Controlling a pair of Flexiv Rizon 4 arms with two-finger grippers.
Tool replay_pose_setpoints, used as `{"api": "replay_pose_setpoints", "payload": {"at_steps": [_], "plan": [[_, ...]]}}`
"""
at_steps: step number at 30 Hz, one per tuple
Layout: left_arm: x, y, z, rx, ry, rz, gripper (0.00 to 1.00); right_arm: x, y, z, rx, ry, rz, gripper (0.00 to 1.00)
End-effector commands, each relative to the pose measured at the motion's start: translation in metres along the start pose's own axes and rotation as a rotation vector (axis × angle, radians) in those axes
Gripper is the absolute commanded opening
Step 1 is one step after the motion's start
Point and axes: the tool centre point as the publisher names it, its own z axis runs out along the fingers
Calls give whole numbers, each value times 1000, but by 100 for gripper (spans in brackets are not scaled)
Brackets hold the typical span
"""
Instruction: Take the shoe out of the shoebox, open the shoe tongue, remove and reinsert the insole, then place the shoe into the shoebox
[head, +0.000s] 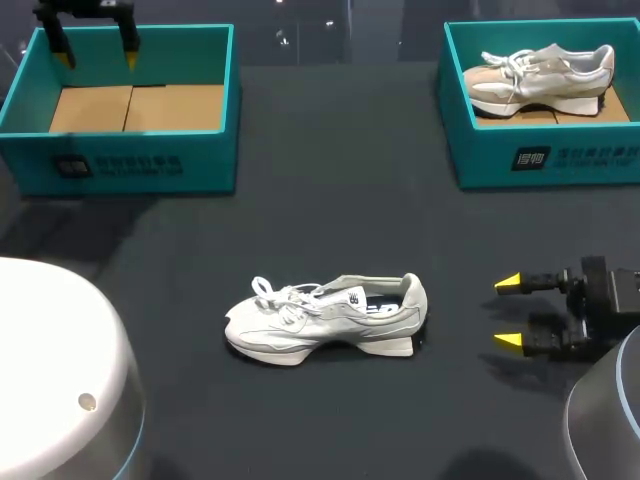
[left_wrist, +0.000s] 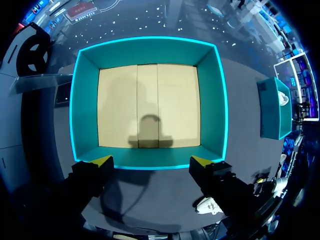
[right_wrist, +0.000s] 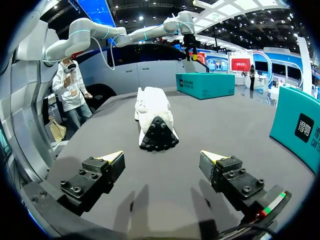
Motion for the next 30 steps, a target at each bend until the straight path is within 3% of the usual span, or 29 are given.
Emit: {"api": "replay_pose_setpoints", "payload": {"at_steps": [1,20,30], "plan": [[0,0,0,0,0,0,100,-3,-1,12,-2,2,5,100],[0,0,0,0,0,0,100,-8,6,52,-39,26,-27,100],[0,0,0,0,0,0,100,1,8,71,-39,42,-28,100]]}}
